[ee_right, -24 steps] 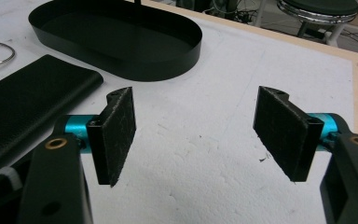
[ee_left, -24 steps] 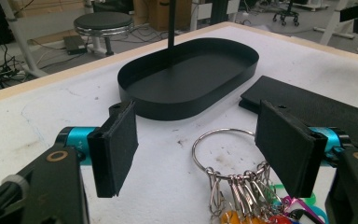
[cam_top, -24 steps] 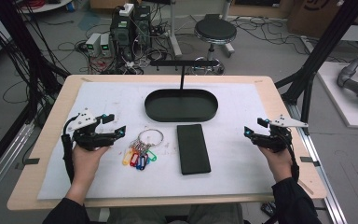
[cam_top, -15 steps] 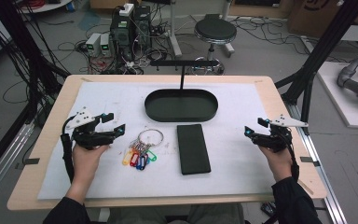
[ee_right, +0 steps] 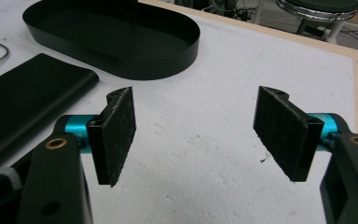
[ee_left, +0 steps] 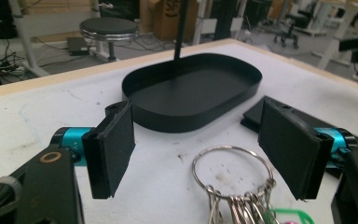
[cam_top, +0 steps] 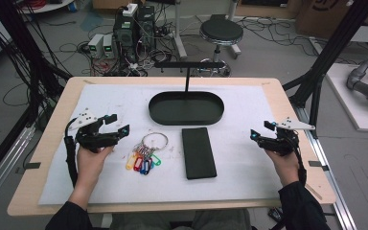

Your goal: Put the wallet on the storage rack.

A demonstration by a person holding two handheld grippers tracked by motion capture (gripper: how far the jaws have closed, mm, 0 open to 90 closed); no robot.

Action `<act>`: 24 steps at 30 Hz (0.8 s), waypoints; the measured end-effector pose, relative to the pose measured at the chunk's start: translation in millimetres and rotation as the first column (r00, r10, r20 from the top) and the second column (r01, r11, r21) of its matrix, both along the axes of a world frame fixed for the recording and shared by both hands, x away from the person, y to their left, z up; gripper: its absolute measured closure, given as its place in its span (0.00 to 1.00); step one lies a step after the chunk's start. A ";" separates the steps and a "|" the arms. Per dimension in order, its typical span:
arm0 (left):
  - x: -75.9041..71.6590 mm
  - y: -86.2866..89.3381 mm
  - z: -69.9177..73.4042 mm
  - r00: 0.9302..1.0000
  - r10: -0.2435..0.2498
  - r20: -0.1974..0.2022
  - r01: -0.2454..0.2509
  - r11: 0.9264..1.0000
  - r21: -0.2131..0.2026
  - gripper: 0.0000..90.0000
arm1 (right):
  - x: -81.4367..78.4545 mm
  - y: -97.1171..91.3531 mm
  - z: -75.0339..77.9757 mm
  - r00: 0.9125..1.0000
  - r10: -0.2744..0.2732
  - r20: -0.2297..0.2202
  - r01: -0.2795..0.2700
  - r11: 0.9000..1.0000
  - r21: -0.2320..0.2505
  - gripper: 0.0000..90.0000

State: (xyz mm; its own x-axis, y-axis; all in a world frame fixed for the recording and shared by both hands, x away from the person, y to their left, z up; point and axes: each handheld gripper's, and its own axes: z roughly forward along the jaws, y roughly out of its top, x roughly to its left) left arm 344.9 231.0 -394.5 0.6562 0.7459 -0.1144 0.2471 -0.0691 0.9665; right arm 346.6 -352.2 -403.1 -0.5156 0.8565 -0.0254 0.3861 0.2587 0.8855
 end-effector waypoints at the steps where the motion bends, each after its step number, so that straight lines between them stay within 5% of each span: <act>1: 1.2 -0.6 -0.2 1.000 0.009 0.000 -0.009 1.000 0.000 0.29 | 0.1 0.0 0.0 1.000 0.000 0.001 0.000 1.000 -0.001 0.33; 13: 15.3 -22.2 -0.5 0.998 0.015 -0.058 -0.011 0.998 0.066 0.25 | 1.1 0.3 -0.5 1.000 -0.005 -0.002 0.005 1.000 0.000 0.33; 24: 33.5 -46.1 -7.4 0.992 -0.036 -0.123 0.050 0.992 0.118 0.45 | 3.1 2.2 -1.8 1.000 -0.004 -0.011 0.004 1.000 -0.008 0.33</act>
State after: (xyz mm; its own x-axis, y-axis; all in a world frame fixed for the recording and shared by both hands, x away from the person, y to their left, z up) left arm 378.4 185.0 -401.9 0.6749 0.7304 -0.1053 0.3555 -0.1967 0.9137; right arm 349.8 -350.0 -404.9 -0.5121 0.8585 -0.0263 0.3973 0.2639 0.8789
